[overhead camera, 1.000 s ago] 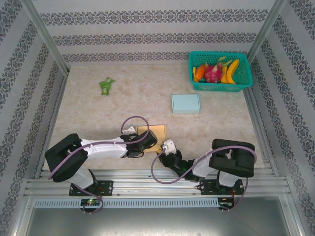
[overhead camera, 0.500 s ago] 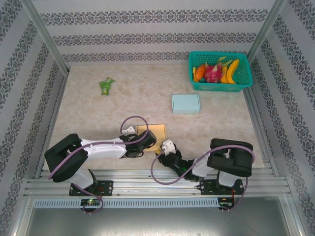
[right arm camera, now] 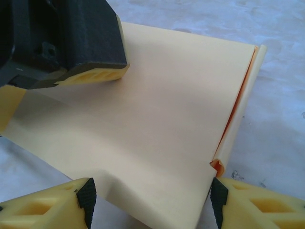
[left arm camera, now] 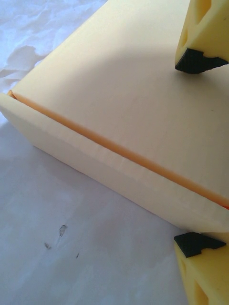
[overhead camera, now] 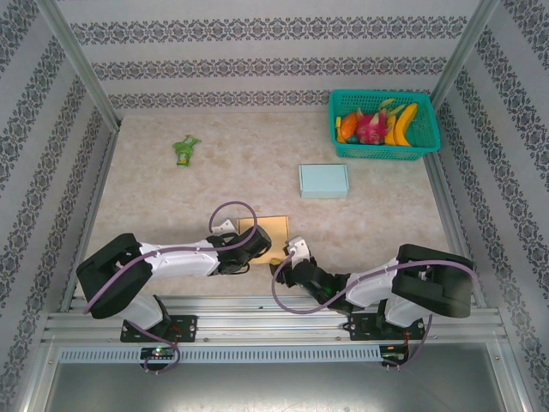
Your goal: Fold the paper box
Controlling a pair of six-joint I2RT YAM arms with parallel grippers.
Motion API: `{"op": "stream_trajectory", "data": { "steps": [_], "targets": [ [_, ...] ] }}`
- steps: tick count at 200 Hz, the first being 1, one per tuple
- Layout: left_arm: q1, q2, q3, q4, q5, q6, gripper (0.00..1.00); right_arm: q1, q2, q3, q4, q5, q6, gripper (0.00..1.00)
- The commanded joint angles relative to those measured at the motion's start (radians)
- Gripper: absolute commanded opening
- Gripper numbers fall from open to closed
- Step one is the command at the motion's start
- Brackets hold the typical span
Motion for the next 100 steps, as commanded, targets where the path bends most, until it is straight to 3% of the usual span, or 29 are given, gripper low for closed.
{"op": "stream_trajectory", "data": {
  "steps": [1,100],
  "targets": [
    [0.016,0.080,-0.072,-0.132,0.119,0.047,0.89,-0.014,-0.003,0.054,-0.035,-0.039,0.023,0.67],
    [0.017,0.106,-0.043,-0.131,0.134,0.069,0.88,-0.051,0.228,0.122,0.116,-0.007,-0.116,0.65]
  ]
}}
